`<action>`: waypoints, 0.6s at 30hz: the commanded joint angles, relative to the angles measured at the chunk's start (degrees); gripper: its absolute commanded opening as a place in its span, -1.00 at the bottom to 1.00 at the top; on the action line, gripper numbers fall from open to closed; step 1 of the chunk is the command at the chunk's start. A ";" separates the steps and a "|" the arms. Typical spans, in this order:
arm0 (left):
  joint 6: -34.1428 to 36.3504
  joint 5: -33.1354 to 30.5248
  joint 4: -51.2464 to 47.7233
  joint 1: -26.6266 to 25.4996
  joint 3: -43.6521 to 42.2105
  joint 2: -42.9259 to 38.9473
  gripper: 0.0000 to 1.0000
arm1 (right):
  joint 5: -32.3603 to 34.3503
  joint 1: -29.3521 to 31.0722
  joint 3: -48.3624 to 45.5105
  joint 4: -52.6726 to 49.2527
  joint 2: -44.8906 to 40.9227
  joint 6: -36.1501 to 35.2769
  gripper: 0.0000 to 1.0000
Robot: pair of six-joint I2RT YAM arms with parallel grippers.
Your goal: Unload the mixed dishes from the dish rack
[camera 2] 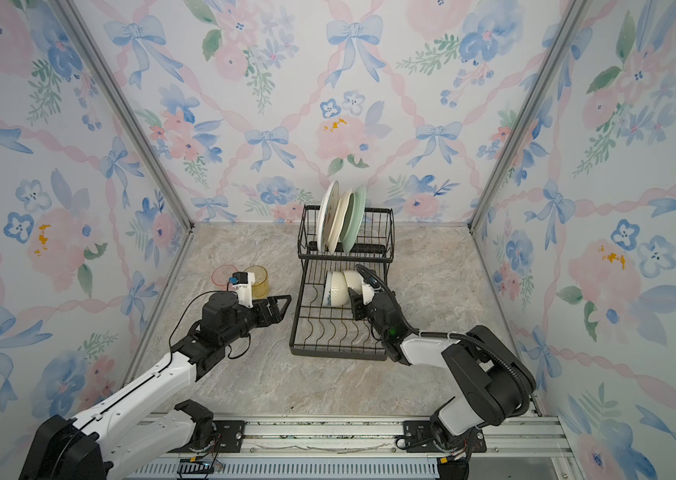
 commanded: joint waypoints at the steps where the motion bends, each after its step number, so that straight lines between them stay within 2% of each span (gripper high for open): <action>1: -0.26 0.82 1.16 0.27 0.29 0.05 0.96 | 3.59 0.71 -1.50 0.14 -2.15 0.12 0.02; 8: -0.26 0.88 1.13 0.30 0.24 -0.04 0.96 | 3.65 1.12 -2.53 -1.66 -4.29 1.77 0.05; 9: -0.26 0.81 1.16 0.25 0.22 -0.04 0.96 | 3.37 1.16 -2.73 -1.85 -4.61 2.44 0.12; 11: -0.35 0.68 1.16 0.32 0.16 -0.06 0.96 | 2.83 1.12 -2.53 -3.42 -5.35 3.91 0.45; 13: -0.35 0.78 1.22 0.30 0.17 0.04 0.96 | 1.76 1.12 -2.39 -4.04 -5.46 4.62 0.65; 18: -0.35 0.94 1.26 0.10 0.17 0.06 0.96 | -0.41 1.10 -1.77 -5.28 -4.48 5.61 0.87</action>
